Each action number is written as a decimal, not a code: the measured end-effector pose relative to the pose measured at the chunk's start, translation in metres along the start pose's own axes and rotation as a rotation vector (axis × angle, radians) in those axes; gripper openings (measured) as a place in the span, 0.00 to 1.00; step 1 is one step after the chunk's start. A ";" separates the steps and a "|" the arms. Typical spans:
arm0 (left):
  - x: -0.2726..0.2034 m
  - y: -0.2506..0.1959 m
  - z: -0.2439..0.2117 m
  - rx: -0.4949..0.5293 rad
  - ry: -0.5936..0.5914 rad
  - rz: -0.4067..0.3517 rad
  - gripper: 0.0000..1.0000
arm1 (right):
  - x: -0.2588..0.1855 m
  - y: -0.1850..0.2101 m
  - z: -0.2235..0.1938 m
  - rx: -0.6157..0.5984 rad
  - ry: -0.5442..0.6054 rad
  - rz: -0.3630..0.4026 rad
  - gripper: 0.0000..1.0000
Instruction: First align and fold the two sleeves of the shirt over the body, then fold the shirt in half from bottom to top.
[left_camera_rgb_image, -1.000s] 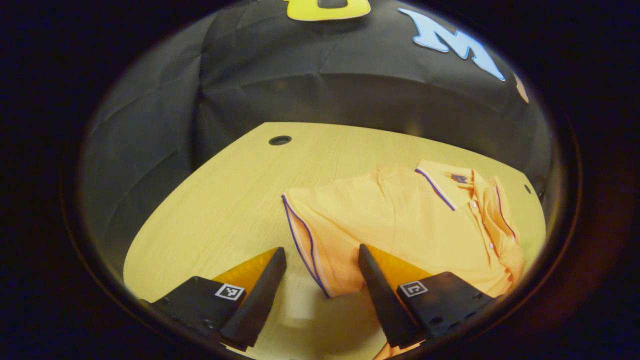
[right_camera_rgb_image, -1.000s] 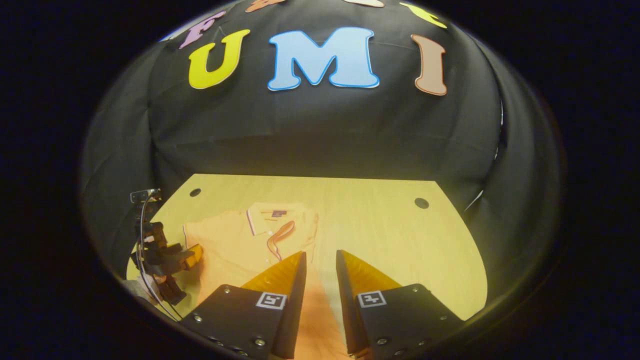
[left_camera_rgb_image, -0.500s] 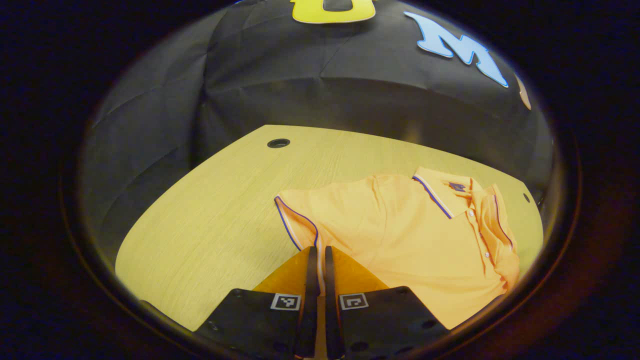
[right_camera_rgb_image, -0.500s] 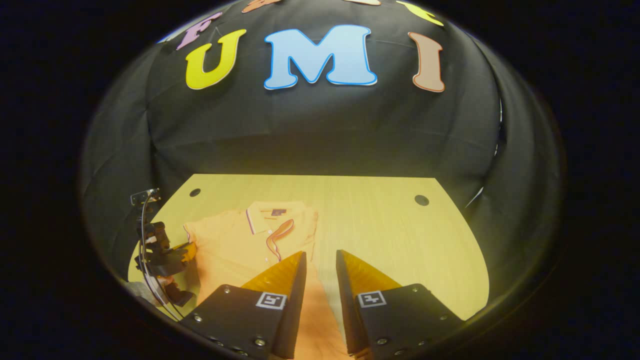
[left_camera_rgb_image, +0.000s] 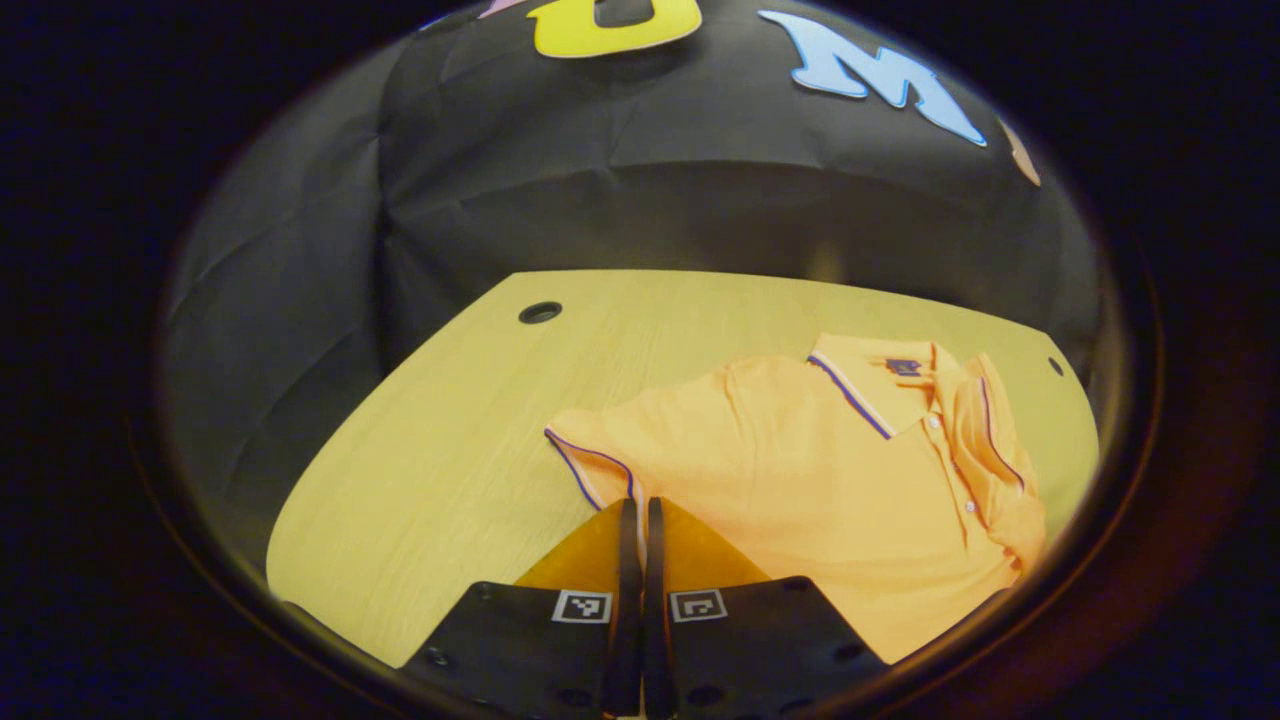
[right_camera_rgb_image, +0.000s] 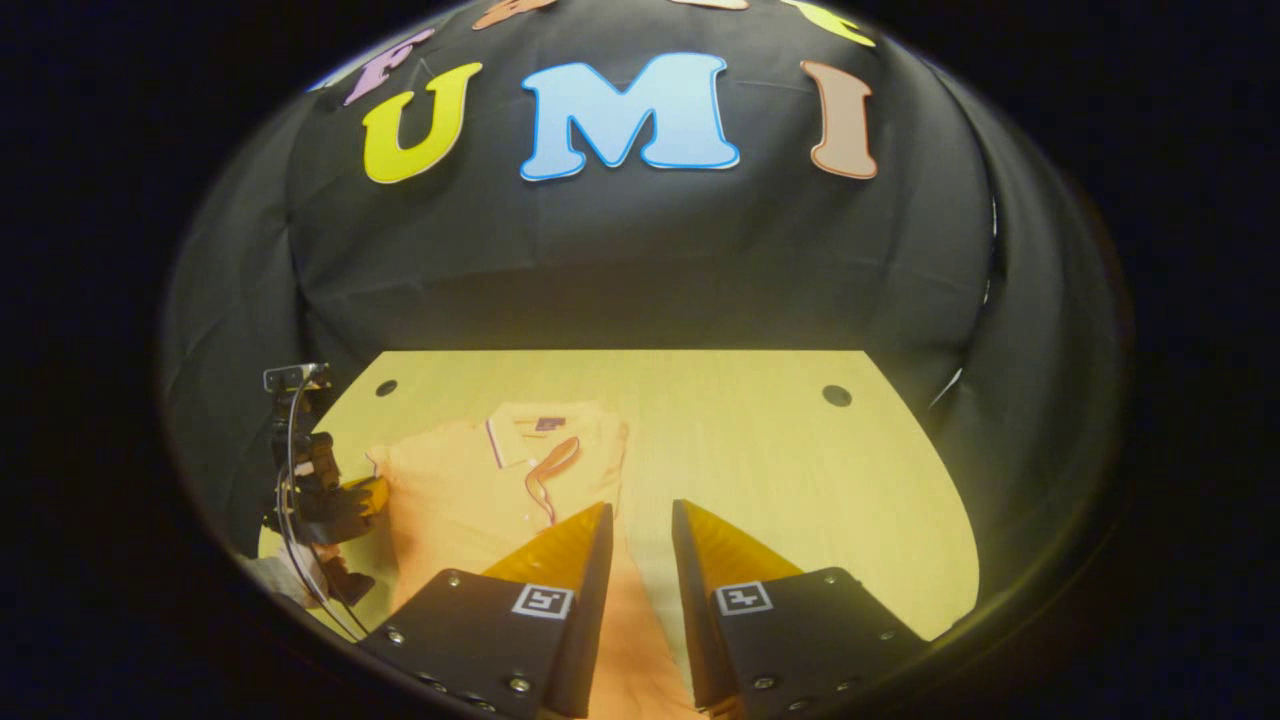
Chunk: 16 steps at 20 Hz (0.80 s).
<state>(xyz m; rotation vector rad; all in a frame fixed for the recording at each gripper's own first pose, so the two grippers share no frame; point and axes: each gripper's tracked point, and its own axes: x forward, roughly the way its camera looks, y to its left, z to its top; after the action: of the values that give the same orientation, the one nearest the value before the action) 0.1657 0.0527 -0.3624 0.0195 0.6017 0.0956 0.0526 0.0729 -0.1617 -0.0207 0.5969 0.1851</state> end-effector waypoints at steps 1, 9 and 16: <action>-0.001 -0.008 0.009 0.020 -0.018 -0.014 0.07 | -0.001 -0.001 -0.001 0.004 0.000 -0.001 0.37; -0.024 -0.113 0.055 0.169 -0.130 -0.187 0.07 | -0.007 -0.014 -0.013 0.038 -0.004 -0.019 0.37; -0.032 -0.186 0.040 0.241 -0.102 -0.296 0.07 | -0.019 -0.046 -0.026 0.086 -0.011 -0.072 0.37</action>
<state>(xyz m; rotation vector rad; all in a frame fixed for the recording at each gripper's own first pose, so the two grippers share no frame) 0.1784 -0.1352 -0.3199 0.1678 0.5060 -0.2640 0.0307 0.0226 -0.1743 0.0421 0.5918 0.0891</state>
